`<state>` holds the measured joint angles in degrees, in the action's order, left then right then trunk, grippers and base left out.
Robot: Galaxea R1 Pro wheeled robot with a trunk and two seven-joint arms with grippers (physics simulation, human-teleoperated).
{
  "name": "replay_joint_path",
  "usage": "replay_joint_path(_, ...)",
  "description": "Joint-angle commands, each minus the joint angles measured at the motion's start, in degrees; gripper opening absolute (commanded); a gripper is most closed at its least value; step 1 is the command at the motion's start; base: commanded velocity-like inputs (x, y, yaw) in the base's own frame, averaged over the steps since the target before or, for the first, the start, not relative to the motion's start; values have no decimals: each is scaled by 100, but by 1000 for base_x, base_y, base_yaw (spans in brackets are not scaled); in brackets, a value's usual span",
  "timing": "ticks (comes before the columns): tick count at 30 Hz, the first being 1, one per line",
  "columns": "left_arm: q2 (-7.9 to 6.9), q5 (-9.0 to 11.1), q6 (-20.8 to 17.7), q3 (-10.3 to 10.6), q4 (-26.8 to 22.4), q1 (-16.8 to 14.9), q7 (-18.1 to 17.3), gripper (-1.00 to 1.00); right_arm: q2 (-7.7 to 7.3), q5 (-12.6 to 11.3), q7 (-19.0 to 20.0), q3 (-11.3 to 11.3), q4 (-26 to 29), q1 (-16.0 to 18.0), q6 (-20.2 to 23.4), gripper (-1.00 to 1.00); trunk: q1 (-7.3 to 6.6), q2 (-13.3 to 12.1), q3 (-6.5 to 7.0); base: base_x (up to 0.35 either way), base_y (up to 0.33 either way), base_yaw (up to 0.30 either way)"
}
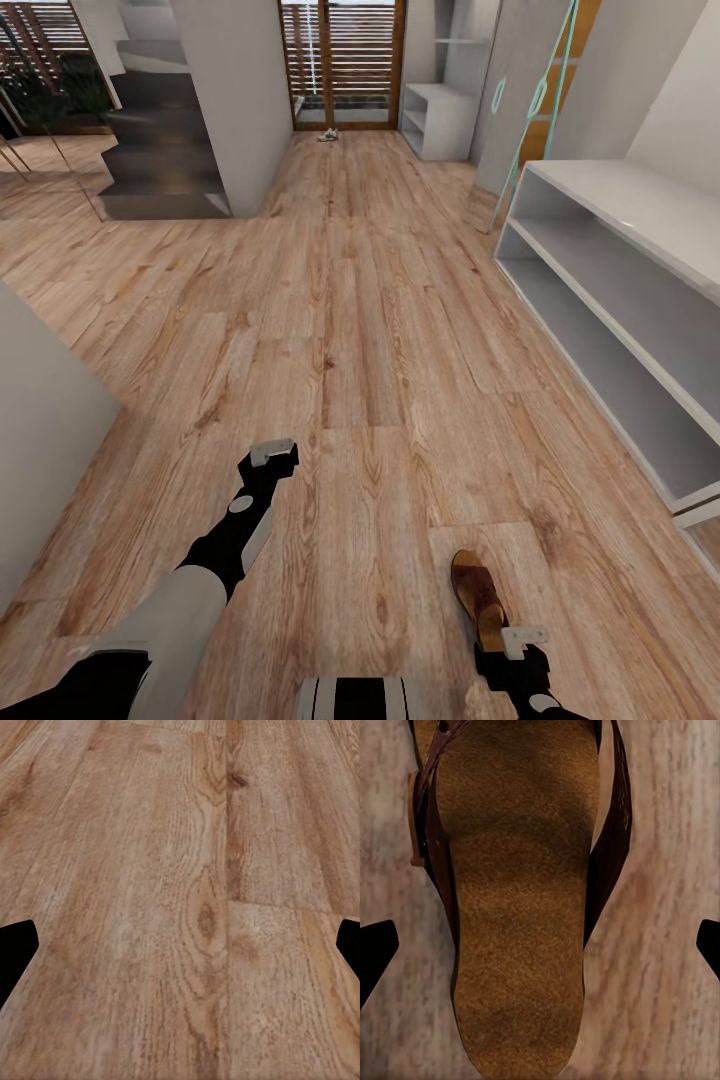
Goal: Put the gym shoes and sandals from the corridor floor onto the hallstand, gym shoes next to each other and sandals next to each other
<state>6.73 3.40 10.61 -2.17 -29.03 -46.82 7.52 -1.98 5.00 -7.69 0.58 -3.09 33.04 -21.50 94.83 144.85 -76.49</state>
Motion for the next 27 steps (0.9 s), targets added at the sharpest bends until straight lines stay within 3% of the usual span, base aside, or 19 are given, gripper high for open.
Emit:
replay_joint_path(1, 3, 36, 21, -12, 5, -3, -5, 100, 1, 54, -40, 6, -25, 9, -29, 100, -1, 2, -4, 0, 0, 0)
replay_joint_path(27, 3, 37, 21, -12, 9, -3, -5, 100, 28, 54, -40, 8, -25, 9, -21, 100, -1, 2, -4, 0, 0, 0)
